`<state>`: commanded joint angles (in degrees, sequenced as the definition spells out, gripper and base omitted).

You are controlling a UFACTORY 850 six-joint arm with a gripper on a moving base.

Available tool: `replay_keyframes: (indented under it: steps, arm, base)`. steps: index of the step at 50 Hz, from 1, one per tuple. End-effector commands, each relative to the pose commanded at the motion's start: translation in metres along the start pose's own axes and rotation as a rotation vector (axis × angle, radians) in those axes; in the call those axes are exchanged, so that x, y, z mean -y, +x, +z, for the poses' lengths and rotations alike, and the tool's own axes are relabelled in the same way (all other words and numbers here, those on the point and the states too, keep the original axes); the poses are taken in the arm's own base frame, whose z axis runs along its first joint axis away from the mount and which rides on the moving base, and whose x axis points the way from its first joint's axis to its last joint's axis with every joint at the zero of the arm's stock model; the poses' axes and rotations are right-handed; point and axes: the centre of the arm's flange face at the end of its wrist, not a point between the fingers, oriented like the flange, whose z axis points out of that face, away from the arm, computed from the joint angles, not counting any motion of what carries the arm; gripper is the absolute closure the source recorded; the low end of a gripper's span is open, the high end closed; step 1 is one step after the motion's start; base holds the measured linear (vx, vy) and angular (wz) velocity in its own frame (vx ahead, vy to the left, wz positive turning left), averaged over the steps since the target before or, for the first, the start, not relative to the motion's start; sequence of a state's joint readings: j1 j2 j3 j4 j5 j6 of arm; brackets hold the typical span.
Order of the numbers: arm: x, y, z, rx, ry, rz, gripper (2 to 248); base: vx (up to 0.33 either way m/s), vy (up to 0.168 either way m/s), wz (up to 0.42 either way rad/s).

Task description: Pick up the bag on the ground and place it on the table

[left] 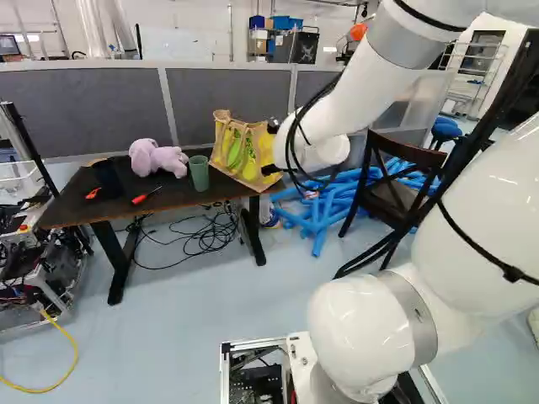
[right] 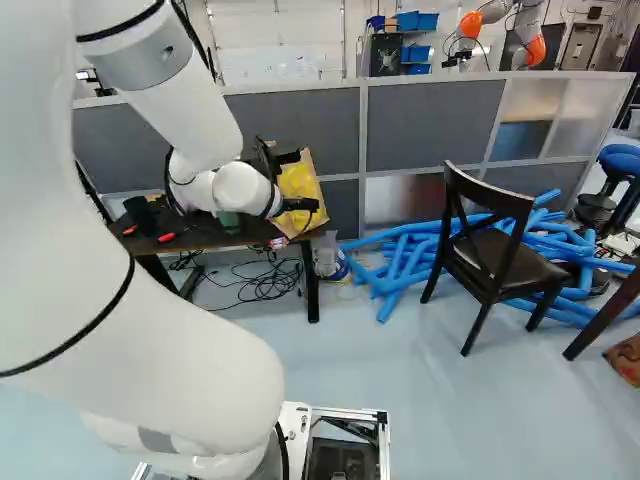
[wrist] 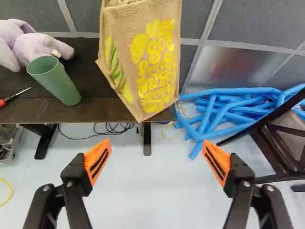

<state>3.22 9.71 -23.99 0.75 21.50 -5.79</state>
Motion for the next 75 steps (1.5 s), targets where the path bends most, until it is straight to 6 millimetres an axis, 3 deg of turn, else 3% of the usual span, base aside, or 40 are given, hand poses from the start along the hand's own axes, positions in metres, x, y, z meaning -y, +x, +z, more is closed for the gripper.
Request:
replay_keyframes:
  steps: [38, 75]
  arm:
    - [-0.005, -0.069, -0.027, -0.175, -0.04, 0.075, 3]
    - [-0.006, -0.103, -0.045, -0.262, -0.056, 0.11, 3]
  base:
    - [0.0, 0.0, 0.0]
    - [0.0, 0.0, 0.0]
